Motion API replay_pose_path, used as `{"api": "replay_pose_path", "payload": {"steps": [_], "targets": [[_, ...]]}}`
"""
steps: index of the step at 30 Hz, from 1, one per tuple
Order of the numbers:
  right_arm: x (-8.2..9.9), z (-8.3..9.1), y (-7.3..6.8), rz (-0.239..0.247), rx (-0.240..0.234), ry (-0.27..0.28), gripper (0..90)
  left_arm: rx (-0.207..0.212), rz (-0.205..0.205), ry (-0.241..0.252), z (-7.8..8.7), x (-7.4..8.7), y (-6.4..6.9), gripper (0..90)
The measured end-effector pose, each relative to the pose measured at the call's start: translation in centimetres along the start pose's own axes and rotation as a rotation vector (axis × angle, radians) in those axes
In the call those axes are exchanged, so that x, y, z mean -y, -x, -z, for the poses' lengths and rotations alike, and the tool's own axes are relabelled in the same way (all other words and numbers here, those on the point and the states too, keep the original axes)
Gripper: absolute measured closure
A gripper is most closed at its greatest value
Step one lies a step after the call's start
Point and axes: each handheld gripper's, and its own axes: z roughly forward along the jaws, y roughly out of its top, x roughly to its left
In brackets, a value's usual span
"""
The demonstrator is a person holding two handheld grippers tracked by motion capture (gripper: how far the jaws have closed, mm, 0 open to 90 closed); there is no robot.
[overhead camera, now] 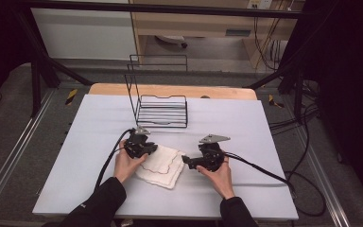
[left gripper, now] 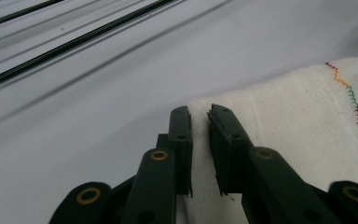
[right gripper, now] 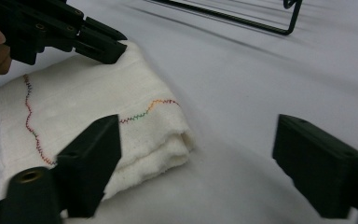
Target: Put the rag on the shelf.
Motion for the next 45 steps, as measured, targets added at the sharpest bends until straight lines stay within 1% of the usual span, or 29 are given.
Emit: {"api": "replay_pose_path", "payload": {"steps": [1, 2, 3, 4, 5, 6, 8, 9, 10, 11, 13, 14, 16, 18, 21, 24, 25, 26, 28, 29, 30, 33, 37, 38, 43, 45], "targets": [[-0.1, -0.2, 0.0, -0.005, -0.001, -0.004, 22.6, 0.000, -0.001, 0.000, 0.0, 0.0, 0.0, 78.4], [-0.1, -0.4, 0.0, -0.010, 0.000, -0.011, 24.7, 0.000, -0.001, -0.001, 0.0, 0.0, 0.0, 78.4], [-0.2, -0.7, 0.0, -0.007, 0.004, -0.015, 27.8, -0.004, -0.003, 0.000, 0.0, 0.0, 0.0, 78.4], [-0.3, -1.2, -0.1, -0.004, 0.013, -0.023, 32.7, -0.003, -0.003, 0.000, 0.0, 0.0, 0.0, 78.4], [-0.3, -1.2, -0.1, -0.004, 0.013, -0.023, 32.7, 0.000, -0.001, -0.001, 0.0, 0.0, 0.0, 78.4], [-0.4, -1.7, -0.3, -0.015, 0.010, -0.023, 37.1, -0.003, -0.004, 0.000, 0.0, 0.0, 0.0, 78.3], [-0.4, -2.1, -0.2, -0.024, 0.008, -0.021, 40.1, 0.002, -0.002, -0.001, 0.0, 0.0, -0.1, 78.0], [-0.3, -2.2, -0.2, -0.025, 0.012, -0.027, 42.0, 0.002, -0.004, -0.001, 0.0, 0.0, -0.1, 77.9], [-0.3, -2.2, -0.2, -0.025, 0.012, -0.027, 42.0, 0.003, -0.004, 0.000, 0.0, 0.0, -0.1, 77.9], [-0.2, -2.5, -0.3, -0.020, 0.013, -0.040, 45.4, 0.003, -0.005, 0.000, 0.0, 0.0, -0.1, 77.4], [-0.1, -2.5, -0.3, -0.024, 0.009, -0.042, 47.1, 0.001, -0.012, -0.001, 0.0, 0.0, -0.1, 77.2], [-0.1, -2.6, -0.4, -0.033, 0.001, -0.046, 50.9, -0.001, -0.018, 0.001, 0.0, 0.0, 0.0, 76.8], [-0.1, -2.6, -0.4, -0.043, -0.006, -0.050, 55.2, -0.001, -0.017, 0.001, 0.0, 0.0, -0.1, 76.1], [0.0, -2.6, -0.5, -0.048, -0.016, -0.054, 58.8, 0.001, -0.011, 0.002, 0.0, 0.0, -0.2, 74.6], [0.1, -2.7, -0.6, -0.062, -0.026, -0.065, 64.3, -0.010, -0.007, 0.001, 0.0, 0.0, -0.3, 69.2], [0.2, -2.7, -0.6, -0.070, -0.028, -0.063, 66.9, -0.012, -0.014, 0.002, 0.0, 0.0, -0.3, 69.6], [0.2, -2.8, -0.7, -0.082, -0.032, -0.062, 68.8, -0.007, -0.017, 0.003, 0.0, 0.0, -0.2, 74.1], [0.2, -2.7, -0.7, -0.084, -0.032, -0.063, 69.4, -0.001, -0.026, 0.003, 0.0, 0.0, -0.2, 74.4], [0.2, -2.7, -0.8, -0.085, -0.032, -0.064, 70.2, 0.000, -0.031, 0.004, 0.0, 0.1, -0.2, 74.5], [0.2, -2.8, -0.7, -0.092, -0.033, -0.063, 72.1, 0.001, -0.028, 0.005, 0.0, 0.1, -0.2, 74.7], [0.2, -2.8, -0.7, -0.092, -0.033, -0.063, 72.1, 0.002, -0.025, 0.005, 0.0, 0.1, -0.2, 74.7], [0.2, -2.8, -0.7, -0.102, -0.041, -0.066, 75.1, 0.005, -0.028, 0.005, 0.0, 0.1, -0.1, 77.6], [0.2, -2.8, -0.7, -0.106, -0.043, -0.068, 76.9, 0.013, -0.026, 0.005, 0.0, 0.1, -0.2, 79.1], [0.2, -2.8, -0.7, -0.109, -0.044, -0.069, 77.4, 0.015, -0.021, 0.007, 0.0, 0.1, -0.2, 79.7], [0.1, -2.6, -0.7, -0.097, -0.045, -0.060, 78.7, 0.020, -0.003, 0.014, 0.2, 0.1, -0.3, 82.9], [0.1, -2.5, -0.8, -0.095, -0.048, -0.054, 79.1, 0.022, -0.004, 0.020, 0.3, 0.1, -0.3, 83.3]]}}
